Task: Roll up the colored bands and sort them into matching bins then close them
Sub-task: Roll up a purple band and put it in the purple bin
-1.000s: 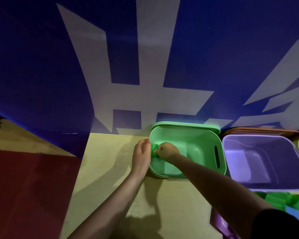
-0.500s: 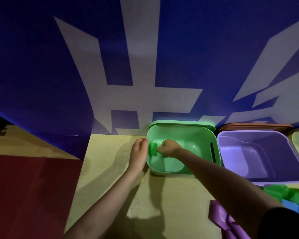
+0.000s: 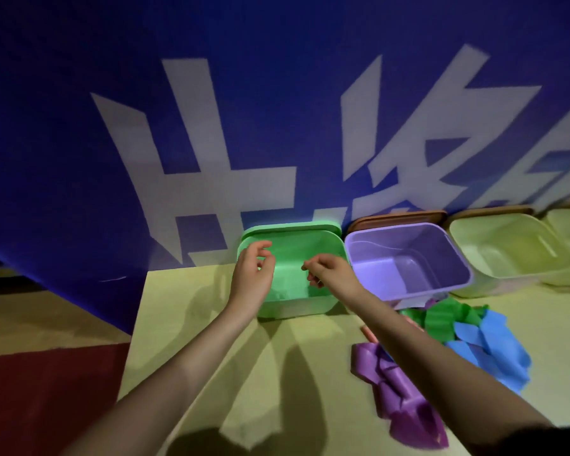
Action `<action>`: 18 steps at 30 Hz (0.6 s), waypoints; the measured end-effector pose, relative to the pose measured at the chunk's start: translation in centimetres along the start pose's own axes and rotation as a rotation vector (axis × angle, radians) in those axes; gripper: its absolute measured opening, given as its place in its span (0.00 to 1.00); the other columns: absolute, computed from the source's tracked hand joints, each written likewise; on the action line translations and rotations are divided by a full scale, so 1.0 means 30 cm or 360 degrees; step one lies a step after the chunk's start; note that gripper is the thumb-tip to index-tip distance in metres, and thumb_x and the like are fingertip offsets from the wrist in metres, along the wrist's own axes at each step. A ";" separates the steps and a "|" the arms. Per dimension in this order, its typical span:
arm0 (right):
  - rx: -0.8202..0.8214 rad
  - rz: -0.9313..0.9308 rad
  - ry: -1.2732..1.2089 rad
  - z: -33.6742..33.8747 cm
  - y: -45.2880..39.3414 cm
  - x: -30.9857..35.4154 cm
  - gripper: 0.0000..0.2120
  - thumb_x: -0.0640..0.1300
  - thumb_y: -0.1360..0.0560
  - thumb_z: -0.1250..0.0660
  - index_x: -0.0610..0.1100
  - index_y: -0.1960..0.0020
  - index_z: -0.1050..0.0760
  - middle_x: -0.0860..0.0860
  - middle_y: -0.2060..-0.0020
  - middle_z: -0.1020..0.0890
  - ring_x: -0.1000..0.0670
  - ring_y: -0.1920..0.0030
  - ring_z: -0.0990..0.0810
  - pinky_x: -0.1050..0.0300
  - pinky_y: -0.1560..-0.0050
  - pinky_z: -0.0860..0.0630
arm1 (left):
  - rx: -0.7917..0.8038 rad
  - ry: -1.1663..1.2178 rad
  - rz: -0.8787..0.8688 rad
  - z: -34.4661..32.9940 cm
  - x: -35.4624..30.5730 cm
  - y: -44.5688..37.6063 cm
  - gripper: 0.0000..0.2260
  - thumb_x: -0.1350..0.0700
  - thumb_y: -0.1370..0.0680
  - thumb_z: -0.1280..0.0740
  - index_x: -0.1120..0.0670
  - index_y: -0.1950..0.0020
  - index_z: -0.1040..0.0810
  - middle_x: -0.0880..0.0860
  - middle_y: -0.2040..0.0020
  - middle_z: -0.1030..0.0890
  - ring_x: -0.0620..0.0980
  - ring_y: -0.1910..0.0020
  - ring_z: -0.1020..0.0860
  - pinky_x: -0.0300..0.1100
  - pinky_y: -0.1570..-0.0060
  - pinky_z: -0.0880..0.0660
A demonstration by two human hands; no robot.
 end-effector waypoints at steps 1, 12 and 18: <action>-0.0046 0.0014 -0.0061 0.029 0.053 -0.004 0.09 0.38 0.22 0.36 0.41 0.61 0.23 0.49 0.72 0.24 0.59 0.75 0.27 0.66 0.70 0.30 | 0.0112 0.0012 -0.0003 -0.028 -0.029 0.033 0.11 0.58 0.20 0.40 0.52 0.39 0.26 0.50 0.46 0.25 0.46 0.54 0.25 0.40 0.58 0.29; -0.0324 -0.0347 0.0031 0.378 0.541 -0.443 0.14 0.39 0.22 0.37 0.42 0.67 0.26 0.49 0.75 0.24 0.53 0.73 0.28 0.61 0.68 0.31 | 0.1063 -0.0350 0.0357 -0.456 0.041 0.382 0.07 0.62 0.21 0.41 0.55 0.46 0.26 0.50 0.63 0.25 0.42 0.70 0.27 0.30 0.76 0.34; -0.0164 -0.0430 0.0446 0.513 0.583 -0.630 0.13 0.43 0.24 0.35 0.48 0.68 0.29 0.53 0.72 0.25 0.54 0.69 0.27 0.58 0.65 0.30 | 0.1007 -0.0635 0.0293 -0.638 0.130 0.478 0.10 0.62 0.22 0.41 0.56 0.45 0.23 0.47 0.65 0.28 0.40 0.73 0.30 0.32 0.73 0.34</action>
Point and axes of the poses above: each hand's wrist, its own y-axis away from the middle knuckle, its own z-axis out of the back of the hand, x = y × z, the point moved 1 cm from there along -y, towards the middle knuckle
